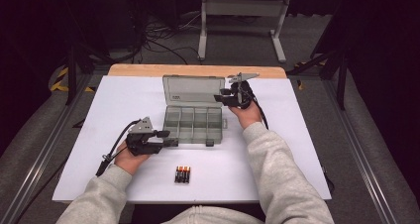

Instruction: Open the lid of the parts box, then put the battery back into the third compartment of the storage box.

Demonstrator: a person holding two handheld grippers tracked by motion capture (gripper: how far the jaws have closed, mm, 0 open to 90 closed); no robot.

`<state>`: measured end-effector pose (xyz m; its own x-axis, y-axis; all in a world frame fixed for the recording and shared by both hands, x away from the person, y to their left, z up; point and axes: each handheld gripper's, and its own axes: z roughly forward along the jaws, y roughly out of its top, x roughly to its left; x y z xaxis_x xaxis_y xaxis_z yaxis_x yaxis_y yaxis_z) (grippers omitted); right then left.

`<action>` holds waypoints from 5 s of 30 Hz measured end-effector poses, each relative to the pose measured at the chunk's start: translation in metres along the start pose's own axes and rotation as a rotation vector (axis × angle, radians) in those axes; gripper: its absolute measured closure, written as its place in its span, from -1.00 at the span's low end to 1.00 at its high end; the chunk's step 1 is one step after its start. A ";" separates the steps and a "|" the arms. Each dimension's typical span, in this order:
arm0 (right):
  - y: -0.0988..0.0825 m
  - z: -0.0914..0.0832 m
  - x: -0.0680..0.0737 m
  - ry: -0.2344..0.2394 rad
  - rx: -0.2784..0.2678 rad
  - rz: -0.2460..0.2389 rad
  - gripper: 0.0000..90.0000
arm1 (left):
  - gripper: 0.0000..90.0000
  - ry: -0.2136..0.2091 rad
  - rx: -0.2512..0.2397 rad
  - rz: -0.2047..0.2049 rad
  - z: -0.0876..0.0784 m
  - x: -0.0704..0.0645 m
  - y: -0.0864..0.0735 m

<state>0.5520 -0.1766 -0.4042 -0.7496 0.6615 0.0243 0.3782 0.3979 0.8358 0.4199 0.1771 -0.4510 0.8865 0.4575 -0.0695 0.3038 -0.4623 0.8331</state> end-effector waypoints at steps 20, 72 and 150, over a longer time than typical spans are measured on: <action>-0.009 0.017 -0.004 -0.005 0.071 0.009 0.30 | 0.24 0.000 0.003 -0.001 -0.002 0.000 0.000; 0.017 -0.026 0.028 0.014 0.012 -0.018 -0.50 | -0.60 0.006 -0.142 -0.076 -0.045 0.001 0.002; 0.005 -0.031 0.173 0.342 0.432 -0.414 -0.87 | -0.97 0.141 -0.306 -0.136 -0.090 -0.007 -0.033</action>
<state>0.4075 -0.0803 -0.3786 -0.9814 0.1912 -0.0186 0.1536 0.8391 0.5218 0.3729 0.2574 -0.4288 0.7819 0.6092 -0.1322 0.2783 -0.1515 0.9485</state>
